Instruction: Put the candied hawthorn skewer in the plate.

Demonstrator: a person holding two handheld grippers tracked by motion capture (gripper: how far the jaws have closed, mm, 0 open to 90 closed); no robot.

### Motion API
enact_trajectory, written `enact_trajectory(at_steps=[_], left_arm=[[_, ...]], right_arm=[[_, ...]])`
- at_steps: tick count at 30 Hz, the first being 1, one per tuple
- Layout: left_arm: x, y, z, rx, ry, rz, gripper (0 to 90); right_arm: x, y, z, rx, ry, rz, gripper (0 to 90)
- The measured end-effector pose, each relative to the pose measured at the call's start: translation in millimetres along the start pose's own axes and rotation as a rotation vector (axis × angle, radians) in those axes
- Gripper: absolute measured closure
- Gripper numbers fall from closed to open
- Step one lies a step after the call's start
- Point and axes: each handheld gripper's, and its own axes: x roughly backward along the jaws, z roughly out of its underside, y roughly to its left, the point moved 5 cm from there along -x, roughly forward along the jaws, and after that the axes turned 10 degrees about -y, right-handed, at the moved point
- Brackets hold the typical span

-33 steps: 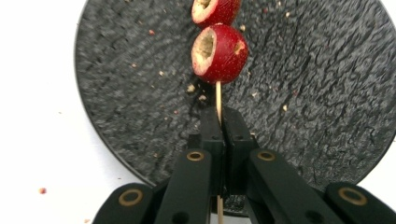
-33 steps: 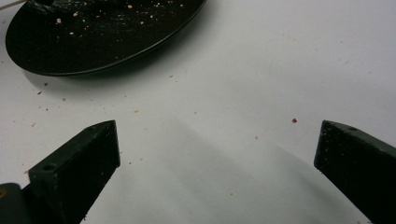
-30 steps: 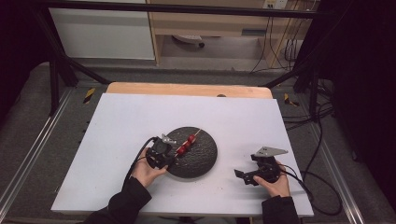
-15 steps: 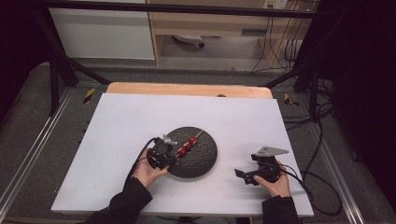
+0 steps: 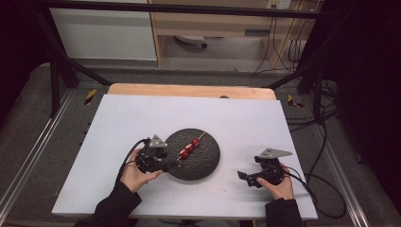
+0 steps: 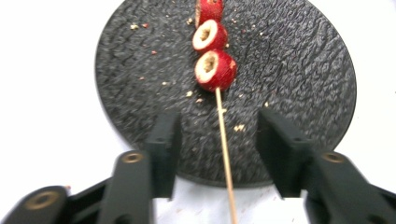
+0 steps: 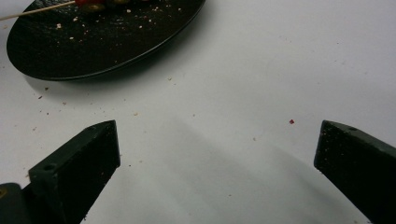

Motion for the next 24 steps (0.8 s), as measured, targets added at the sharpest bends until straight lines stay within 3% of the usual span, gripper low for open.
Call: enact_trajectory(at_steps=[6,13,24], left_arm=[[20.6,16.4,14.1,-0.013,-0.005,-0.012,26.7],[37.5,36.5,37.2,0.020,-0.012,-0.042,8.6],[56.8,52.8,70.3,0.056,-0.088,-0.069,4.1]], right_arm=[[0.7,-0.6,-0.6,-0.001,-0.002,0.004,0.6],[-0.1,0.0,-0.3,-0.008,0.001,0.002,0.6],[0.2,0.9,0.9,-0.004,0.011,0.002,0.5]])
